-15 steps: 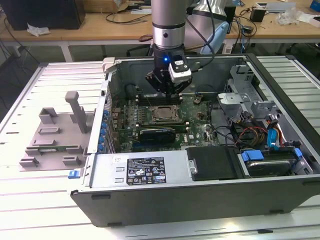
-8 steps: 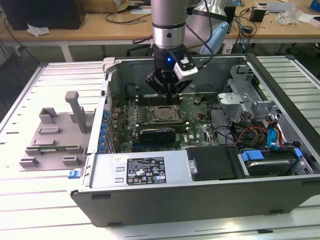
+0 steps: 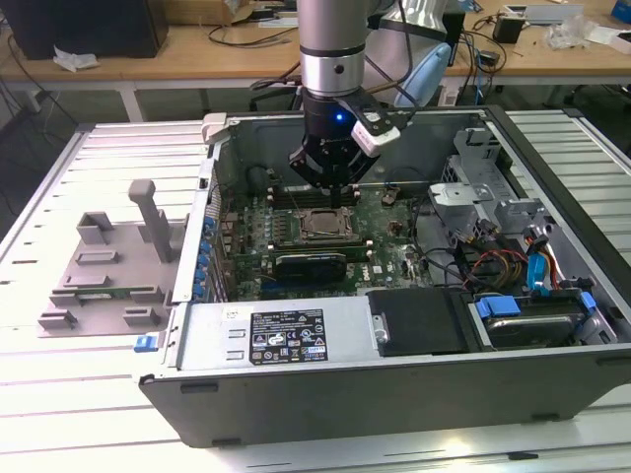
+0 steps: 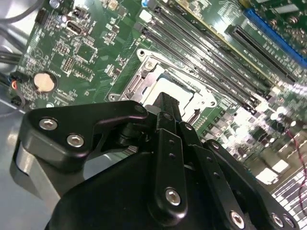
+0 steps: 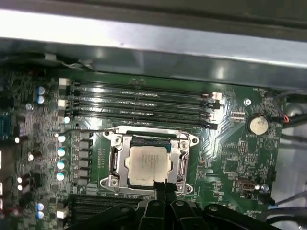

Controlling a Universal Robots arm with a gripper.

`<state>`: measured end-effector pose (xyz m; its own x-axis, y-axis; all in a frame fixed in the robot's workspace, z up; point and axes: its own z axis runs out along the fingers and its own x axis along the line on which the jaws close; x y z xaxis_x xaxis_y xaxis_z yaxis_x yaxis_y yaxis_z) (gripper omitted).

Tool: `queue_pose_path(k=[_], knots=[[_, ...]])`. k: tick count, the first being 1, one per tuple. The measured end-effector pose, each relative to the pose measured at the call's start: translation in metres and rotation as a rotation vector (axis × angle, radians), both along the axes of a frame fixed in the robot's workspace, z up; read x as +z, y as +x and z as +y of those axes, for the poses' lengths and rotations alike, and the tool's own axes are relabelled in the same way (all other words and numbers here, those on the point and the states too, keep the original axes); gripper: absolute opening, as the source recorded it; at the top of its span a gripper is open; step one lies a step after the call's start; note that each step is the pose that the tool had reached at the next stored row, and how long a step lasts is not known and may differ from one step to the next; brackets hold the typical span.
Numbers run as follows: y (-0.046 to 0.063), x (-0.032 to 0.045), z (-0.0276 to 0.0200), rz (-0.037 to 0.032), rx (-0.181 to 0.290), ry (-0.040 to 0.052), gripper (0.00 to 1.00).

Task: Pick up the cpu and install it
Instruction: 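Close the cpu cover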

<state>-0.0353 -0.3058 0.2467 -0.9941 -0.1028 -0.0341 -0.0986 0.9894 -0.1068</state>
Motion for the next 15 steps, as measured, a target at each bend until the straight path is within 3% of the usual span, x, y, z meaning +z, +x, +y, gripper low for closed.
queue_pose_path(k=[4, 5, 6, 7, 8, 15], knots=[[-0.0001, 0.0001, 0.0000, 0.0008, 0.004, -0.0001, 0.11], [-0.0001, 0.0000, 0.0000, 0.0087, 0.004, -0.0002, 0.11], [0.0000, -0.0002, 0.0000, 0.0260, 0.004, 0.0000, 0.11], [0.0000, -0.0003, 0.0000, 0.0358, 0.004, 0.0000, 0.11], [0.0000, -0.0002, 0.0000, 0.0386, 0.004, -0.0002, 0.11], [-0.0049, -0.0006, 0.0000, 0.0397, 0.004, 0.0000, 0.11]])
